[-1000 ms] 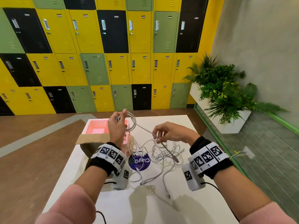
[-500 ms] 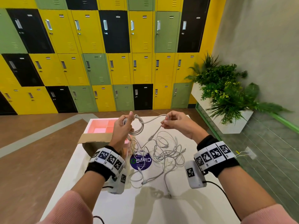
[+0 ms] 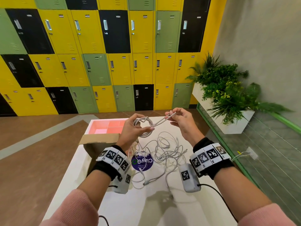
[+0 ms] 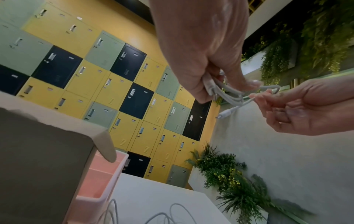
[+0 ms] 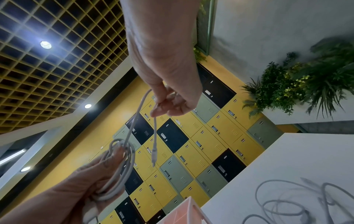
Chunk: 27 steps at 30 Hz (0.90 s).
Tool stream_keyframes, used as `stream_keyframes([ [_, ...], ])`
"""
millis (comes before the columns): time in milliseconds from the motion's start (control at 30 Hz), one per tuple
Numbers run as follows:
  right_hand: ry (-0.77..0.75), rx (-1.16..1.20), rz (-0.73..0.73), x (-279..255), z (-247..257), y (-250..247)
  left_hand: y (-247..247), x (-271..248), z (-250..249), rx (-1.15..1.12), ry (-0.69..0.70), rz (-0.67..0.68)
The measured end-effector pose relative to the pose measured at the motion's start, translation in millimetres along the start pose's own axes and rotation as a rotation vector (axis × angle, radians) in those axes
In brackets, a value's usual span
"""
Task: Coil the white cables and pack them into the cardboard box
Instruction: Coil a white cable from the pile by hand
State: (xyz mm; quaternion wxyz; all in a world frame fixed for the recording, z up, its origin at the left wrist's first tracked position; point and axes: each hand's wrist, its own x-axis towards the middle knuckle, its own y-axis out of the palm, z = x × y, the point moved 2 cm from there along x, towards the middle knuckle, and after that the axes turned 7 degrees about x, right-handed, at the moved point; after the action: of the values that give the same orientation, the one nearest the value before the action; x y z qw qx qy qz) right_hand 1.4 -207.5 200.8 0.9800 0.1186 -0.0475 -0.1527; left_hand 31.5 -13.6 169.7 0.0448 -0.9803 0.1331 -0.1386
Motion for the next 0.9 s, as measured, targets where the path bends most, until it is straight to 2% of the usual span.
stream_keyframes([
  [167,0.073,0.069,-0.03,-1,1,2,3,1,-7,-0.013,0.082,-0.106],
  [467,0.199,0.356,-0.041,-2,-4,12,10,1,-2,-0.206,0.002,-0.105],
  [633,0.296,0.369,-0.063,-3,-13,16,10,4,-1,-0.266,-0.024,-0.111],
  [767,0.353,0.256,-0.01,-6,-20,20,10,7,1,-0.33,-0.043,-0.161],
  [900,0.424,0.262,0.038,-10,-26,24,10,8,3,-0.306,-0.044,-0.163],
])
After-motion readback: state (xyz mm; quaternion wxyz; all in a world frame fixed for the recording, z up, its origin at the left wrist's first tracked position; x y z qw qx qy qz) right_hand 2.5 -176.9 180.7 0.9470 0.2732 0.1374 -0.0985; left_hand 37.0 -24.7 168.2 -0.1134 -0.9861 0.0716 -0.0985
